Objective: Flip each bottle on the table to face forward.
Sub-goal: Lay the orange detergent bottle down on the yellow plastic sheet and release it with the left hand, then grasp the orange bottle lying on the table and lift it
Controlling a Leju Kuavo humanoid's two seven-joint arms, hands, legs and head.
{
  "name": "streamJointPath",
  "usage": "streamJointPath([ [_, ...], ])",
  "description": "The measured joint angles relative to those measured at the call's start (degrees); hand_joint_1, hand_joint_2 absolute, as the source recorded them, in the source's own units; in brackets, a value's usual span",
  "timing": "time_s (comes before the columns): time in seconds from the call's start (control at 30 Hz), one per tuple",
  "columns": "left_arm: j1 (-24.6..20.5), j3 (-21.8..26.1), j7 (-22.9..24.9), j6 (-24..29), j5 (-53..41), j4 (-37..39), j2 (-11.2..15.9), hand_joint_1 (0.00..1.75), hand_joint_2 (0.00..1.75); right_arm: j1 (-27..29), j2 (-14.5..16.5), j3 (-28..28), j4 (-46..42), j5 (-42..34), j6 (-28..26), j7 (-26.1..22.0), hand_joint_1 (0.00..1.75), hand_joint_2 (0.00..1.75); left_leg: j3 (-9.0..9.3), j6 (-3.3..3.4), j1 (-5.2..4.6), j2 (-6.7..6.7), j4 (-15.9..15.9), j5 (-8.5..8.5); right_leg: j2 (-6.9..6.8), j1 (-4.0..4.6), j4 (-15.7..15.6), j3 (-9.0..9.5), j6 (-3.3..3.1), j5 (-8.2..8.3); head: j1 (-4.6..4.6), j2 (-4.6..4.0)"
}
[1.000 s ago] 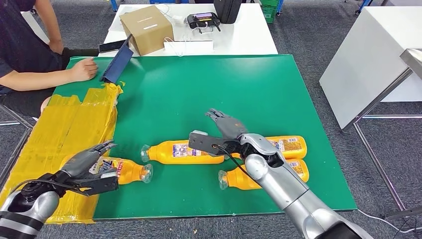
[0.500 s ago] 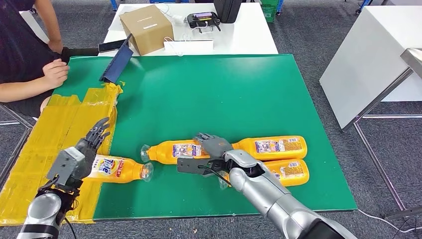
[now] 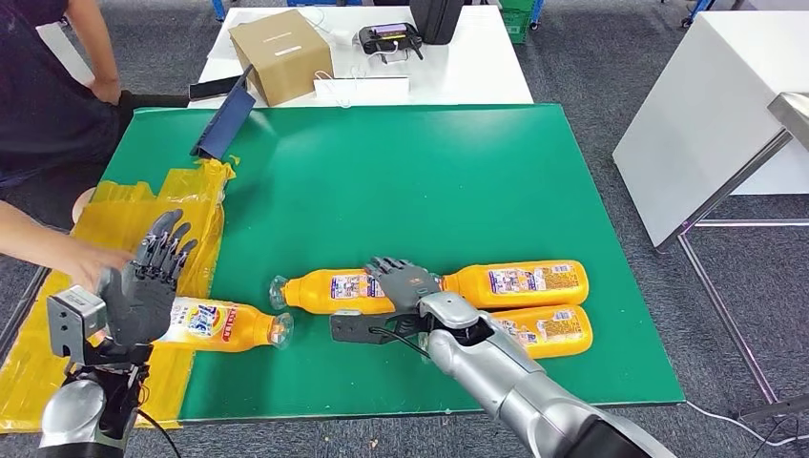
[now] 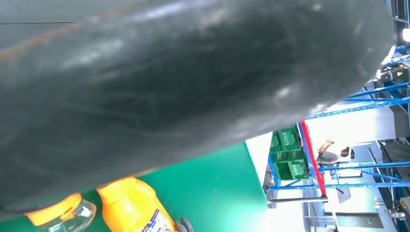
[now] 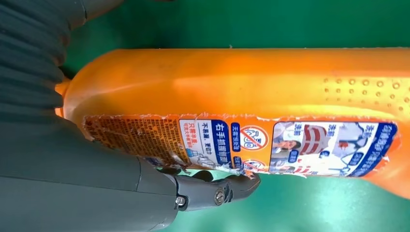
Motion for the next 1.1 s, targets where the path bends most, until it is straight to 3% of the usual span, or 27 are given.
streamJointPath([
  [0.4, 0.27, 0.52, -0.01, -0.01, 0.00, 0.00, -0.60, 0.00, 0.00, -0.43, 0.80, 0.08, 1.99, 0.09, -0.05, -0.14, 0.03, 1.75, 0.11, 0.00, 0.00, 0.00, 0.00, 0.01, 0.00, 0.00, 0.00, 0.10, 0.00, 0.01, -0.01, 0.00],
  [0.53, 0.25, 0.55, -0.01, -0.09, -0.28, 0.00, -0.76, 0.00, 0.00, -0.85, 0.89, 0.88, 3.17, 2.81, 0.02, 1.12, 1.71, 1.75, 0.13, 0.00, 0.00, 0.00, 0.00, 0.01, 0.00, -0.01, 0.00, 0.09, 0.00, 0.01, -0.01, 0.00],
  [0.93, -0.76, -0.77, 0.31, 0.08, -0.97, 0.04, -1.93, 0.00, 0.00, -3.02, 1.79, 0.55, 11.56, 4.98, -1.60, 2.21, 1.75, 1.75, 0.75, -0.04, -0.01, -0.01, -0.01, -0.09, 0.00, -0.05, -0.06, 0.16, -0.03, -0.06, -0.02, 0.00],
  [1.1, -0.11, -0.80, 3.61, 4.75, 0.28, -2.28, -3.60, 0.00, 0.00, -1.18, 1.45, -2.92, 10.69, 3.87, -9.76, 2.75, 1.75, 1.75, 0.70, 0.01, -0.01, -0.06, -0.02, -0.04, -0.02, -0.05, -0.05, 0.43, -0.02, -0.04, -0.03, 0.00],
])
